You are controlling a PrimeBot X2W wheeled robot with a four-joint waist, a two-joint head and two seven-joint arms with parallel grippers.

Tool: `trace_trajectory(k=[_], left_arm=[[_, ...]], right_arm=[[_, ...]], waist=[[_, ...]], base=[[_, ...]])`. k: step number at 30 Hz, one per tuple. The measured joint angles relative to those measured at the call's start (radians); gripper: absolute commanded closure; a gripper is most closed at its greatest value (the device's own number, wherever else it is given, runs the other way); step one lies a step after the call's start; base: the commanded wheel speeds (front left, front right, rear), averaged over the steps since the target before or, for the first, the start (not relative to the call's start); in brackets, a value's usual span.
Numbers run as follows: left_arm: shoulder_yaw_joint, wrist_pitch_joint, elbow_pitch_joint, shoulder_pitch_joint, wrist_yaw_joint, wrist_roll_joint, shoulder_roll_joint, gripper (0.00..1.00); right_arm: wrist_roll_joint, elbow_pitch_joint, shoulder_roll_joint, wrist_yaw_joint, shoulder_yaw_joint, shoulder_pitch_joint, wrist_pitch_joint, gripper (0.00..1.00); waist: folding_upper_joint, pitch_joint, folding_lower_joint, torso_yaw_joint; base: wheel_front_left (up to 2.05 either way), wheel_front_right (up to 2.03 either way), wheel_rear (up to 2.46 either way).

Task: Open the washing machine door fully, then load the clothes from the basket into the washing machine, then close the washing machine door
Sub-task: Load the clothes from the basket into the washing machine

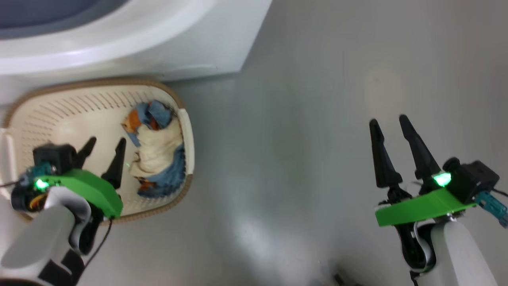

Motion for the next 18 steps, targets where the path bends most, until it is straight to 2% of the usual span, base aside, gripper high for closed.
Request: trace_trajectory(k=[10, 18], left_arm=[[-0.200, 0.000, 0.043, -0.131, 0.000, -0.130, 0.040, 0.00], [-0.347, 0.000, 0.053, -0.189, 0.000, -0.225, 0.060, 0.00]], right_arm=[[-0.018, -0.015, 0.006, 0.000, 0.035, -0.080, 0.000, 0.00], [-0.019, -0.023, 0.008, 0.000, 0.050, -0.094, 0.000, 0.00]], waist=[[0.0000, 0.124, 0.0000, -0.032], [0.0000, 0.176, 0.0000, -0.054]], base=[[0.00, 0.00, 0.00], [0.00, 0.00, 0.00]])
